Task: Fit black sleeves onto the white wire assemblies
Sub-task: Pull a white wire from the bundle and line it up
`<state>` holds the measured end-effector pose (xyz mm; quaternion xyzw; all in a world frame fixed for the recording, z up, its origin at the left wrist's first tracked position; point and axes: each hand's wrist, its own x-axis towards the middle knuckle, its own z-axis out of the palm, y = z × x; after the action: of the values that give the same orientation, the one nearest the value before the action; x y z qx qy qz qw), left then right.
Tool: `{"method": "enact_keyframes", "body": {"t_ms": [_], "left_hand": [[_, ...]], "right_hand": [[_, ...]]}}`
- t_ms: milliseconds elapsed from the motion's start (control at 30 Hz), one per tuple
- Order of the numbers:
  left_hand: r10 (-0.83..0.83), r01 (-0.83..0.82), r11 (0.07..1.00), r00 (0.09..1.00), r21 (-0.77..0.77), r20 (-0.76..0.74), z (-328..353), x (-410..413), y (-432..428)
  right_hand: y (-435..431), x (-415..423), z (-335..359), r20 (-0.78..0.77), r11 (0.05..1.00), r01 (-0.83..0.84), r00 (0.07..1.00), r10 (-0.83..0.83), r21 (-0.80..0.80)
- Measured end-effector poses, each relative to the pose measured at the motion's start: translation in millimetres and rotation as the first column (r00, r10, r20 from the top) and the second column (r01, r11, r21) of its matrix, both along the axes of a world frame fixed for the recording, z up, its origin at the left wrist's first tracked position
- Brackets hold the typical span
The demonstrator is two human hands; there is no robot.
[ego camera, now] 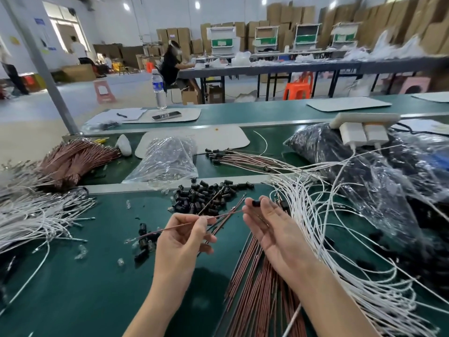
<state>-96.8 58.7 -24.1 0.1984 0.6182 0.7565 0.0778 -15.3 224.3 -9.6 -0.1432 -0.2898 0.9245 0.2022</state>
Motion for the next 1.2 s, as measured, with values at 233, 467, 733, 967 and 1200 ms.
{"method": "enact_keyframes", "body": {"t_ms": [233,467,733,967,1200], "left_hand": [[0.020,-0.020,1.000,1.000,-0.017,-0.010,0.9,-3.3,-3.0],[0.037,-0.037,0.999,0.999,-0.014,-0.003,1.3,-4.4,-3.5],[0.026,-0.027,0.999,1.000,-0.027,-0.008,0.7,-4.4,-5.3],[0.018,-0.018,1.000,1.000,-0.025,-0.005,2.0,-3.1,-5.1],[0.008,-0.008,1.000,1.000,-0.020,0.008,1.6,-4.5,-4.5]], "right_hand": [[-0.7,-1.4,-1.0,0.006,1.000,-0.028,1.000,0.028,-0.014],[-1.4,-2.9,-1.6,0.014,0.999,-0.033,0.999,0.034,-0.021],[-3.5,-4.1,-3.2,-0.004,0.999,-0.022,1.000,0.022,-0.026],[-3.7,-4.6,-4.2,0.013,0.998,-0.012,1.000,0.013,-0.064],[-7.0,-5.2,-4.0,0.009,0.997,-0.081,0.997,0.082,-0.005]]}}
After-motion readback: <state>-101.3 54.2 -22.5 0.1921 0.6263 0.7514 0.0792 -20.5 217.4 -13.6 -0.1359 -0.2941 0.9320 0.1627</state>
